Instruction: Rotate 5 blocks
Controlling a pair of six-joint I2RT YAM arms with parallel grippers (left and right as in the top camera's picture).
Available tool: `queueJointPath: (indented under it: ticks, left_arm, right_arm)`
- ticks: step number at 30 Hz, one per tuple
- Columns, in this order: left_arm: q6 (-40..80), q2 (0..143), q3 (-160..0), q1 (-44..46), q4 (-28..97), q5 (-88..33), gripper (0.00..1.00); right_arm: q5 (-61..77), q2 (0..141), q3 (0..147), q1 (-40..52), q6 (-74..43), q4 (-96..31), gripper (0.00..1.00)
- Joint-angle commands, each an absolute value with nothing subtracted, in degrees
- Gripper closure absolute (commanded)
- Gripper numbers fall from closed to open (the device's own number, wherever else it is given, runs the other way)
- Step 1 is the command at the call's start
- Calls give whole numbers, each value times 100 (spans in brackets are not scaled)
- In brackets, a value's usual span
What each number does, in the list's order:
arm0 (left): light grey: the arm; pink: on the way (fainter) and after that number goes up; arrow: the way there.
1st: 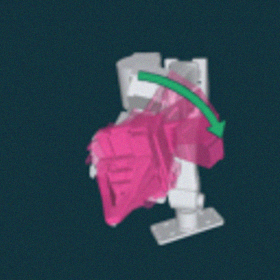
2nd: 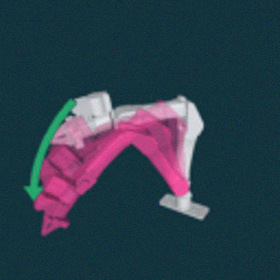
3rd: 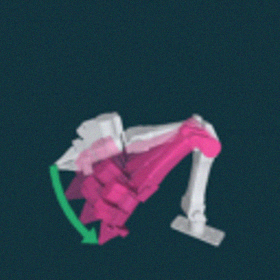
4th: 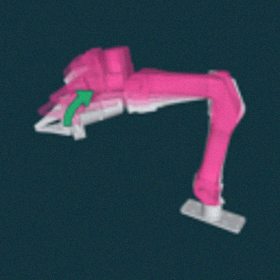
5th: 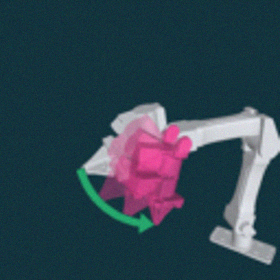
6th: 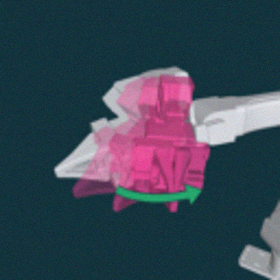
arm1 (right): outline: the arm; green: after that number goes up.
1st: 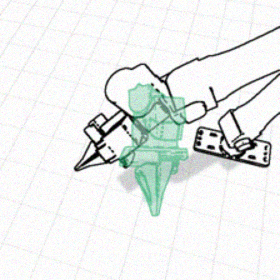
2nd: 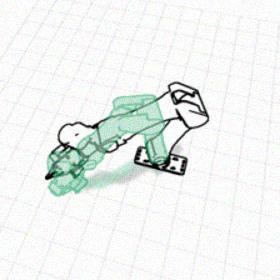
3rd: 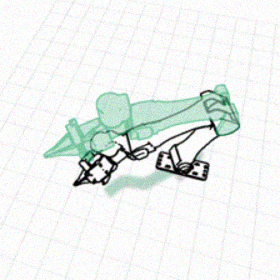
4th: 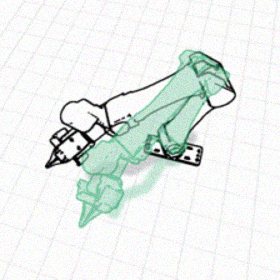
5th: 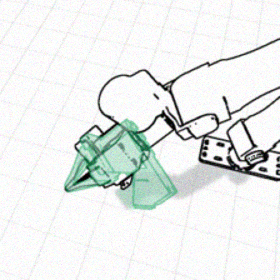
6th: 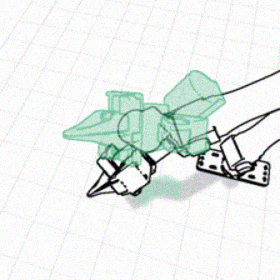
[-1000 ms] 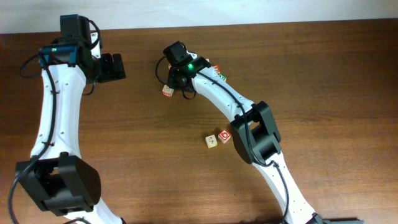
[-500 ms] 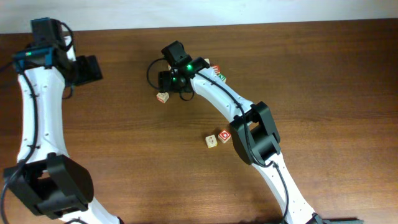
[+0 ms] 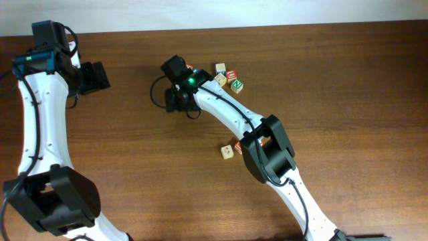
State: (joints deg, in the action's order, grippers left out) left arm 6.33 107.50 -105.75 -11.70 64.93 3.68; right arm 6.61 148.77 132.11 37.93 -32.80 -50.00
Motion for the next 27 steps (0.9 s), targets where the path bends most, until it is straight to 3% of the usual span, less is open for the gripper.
queueJointPath:
  ticks: [1, 3, 7, 10, 15, 22, 27]
  left_arm:
    - [683, 10779, -10718, -1190, 6506, 414, 1]
    - [683, 10779, -10718, -1190, 6508, 412, 1]
    - [683, 10779, -10718, -1190, 6514, 414, 1]
    - [683, 10779, -10720, -1188, 6512, 414, 1]
    - [683, 10779, -10718, -1188, 6517, 414, 0]
    - [683, 10779, -10718, -1188, 6541, 410, 1]
    - [683, 10779, -10718, -1188, 6545, 410, 1]
  right_arm:
    - [545, 14914, 13198, 3776, -2836, -4748, 33]
    - [534, 14914, 13198, 3776, -2429, -4619, 34]
    - [554, 14914, 13196, 3778, -1970, -4687, 56]
    - [552, 14914, 13196, 3776, -1973, -5011, 63]
    - [556, 14908, 13437, 3776, -1975, -5948, 65]
    - [1013, 14910, 13775, 3811, -1986, -8816, 64]
    - [1013, 14910, 13622, 3903, -1994, -9559, 62]
